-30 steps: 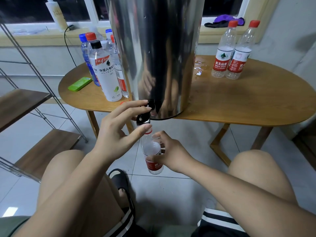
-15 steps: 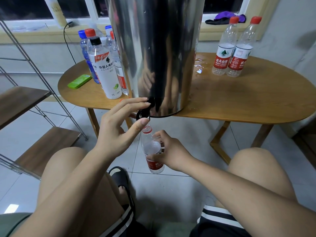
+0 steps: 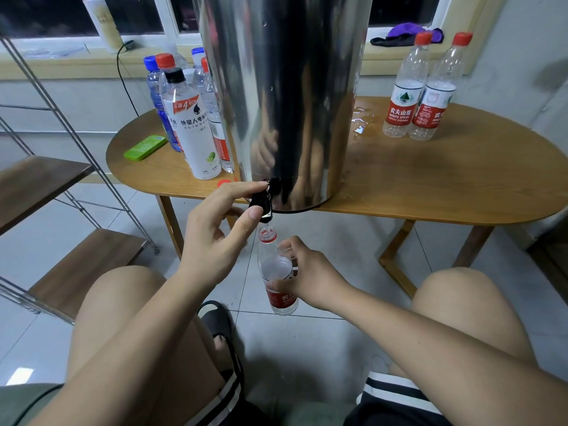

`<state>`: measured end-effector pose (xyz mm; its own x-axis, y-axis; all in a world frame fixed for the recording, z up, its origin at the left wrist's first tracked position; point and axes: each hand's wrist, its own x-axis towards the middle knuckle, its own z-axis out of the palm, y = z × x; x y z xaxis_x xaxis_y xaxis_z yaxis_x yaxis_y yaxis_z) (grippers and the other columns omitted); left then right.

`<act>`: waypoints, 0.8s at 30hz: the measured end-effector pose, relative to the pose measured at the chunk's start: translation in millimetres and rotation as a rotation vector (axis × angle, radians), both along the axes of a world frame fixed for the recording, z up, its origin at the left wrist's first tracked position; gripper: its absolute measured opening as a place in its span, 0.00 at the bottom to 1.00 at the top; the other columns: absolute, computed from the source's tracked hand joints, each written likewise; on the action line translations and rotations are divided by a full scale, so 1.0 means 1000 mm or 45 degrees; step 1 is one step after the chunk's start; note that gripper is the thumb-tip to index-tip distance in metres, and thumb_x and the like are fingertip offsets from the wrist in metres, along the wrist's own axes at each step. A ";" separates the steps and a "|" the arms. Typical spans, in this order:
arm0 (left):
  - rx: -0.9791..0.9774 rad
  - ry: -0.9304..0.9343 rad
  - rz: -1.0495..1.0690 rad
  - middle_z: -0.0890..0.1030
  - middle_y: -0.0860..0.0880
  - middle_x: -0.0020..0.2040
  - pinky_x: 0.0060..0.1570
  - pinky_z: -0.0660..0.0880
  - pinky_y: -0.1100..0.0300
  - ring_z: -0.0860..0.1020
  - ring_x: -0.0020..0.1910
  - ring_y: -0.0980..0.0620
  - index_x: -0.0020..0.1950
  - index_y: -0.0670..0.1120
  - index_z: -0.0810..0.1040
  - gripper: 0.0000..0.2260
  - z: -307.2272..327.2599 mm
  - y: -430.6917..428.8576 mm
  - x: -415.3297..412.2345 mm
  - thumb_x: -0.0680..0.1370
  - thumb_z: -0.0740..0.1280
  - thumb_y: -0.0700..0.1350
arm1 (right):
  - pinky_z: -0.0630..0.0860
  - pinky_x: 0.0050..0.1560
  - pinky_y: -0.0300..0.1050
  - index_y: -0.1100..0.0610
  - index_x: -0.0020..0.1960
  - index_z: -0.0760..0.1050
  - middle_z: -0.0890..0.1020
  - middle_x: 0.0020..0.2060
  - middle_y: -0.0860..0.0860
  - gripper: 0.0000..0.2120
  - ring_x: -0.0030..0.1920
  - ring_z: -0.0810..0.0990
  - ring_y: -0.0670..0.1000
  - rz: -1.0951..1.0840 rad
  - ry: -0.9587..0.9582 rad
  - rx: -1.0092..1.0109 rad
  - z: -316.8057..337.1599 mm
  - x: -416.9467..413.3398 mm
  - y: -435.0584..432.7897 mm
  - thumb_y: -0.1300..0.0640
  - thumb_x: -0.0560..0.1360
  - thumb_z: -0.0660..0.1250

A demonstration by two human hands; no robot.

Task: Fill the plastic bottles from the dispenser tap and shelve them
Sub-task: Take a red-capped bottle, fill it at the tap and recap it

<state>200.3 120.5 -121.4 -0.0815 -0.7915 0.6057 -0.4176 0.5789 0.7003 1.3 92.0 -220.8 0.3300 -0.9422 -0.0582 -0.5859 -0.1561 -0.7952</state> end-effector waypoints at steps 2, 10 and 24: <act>0.023 0.027 -0.003 0.85 0.47 0.62 0.55 0.82 0.37 0.86 0.59 0.44 0.71 0.46 0.82 0.14 0.000 0.000 0.000 0.87 0.66 0.46 | 0.82 0.62 0.51 0.45 0.65 0.69 0.81 0.63 0.44 0.35 0.60 0.83 0.48 -0.002 0.002 -0.006 -0.001 -0.001 0.000 0.42 0.67 0.84; 0.061 0.066 0.023 0.86 0.49 0.63 0.59 0.80 0.35 0.84 0.65 0.44 0.71 0.46 0.82 0.14 -0.002 0.000 0.002 0.87 0.64 0.47 | 0.83 0.61 0.52 0.45 0.66 0.69 0.81 0.63 0.46 0.35 0.60 0.83 0.49 -0.002 0.006 -0.009 -0.004 -0.001 -0.001 0.41 0.67 0.84; 0.121 0.120 0.015 0.86 0.50 0.61 0.60 0.82 0.40 0.84 0.63 0.45 0.70 0.49 0.82 0.13 0.000 0.003 -0.001 0.87 0.64 0.44 | 0.82 0.61 0.51 0.44 0.70 0.68 0.82 0.62 0.45 0.37 0.59 0.83 0.49 0.005 -0.001 -0.016 -0.003 -0.002 -0.001 0.42 0.68 0.84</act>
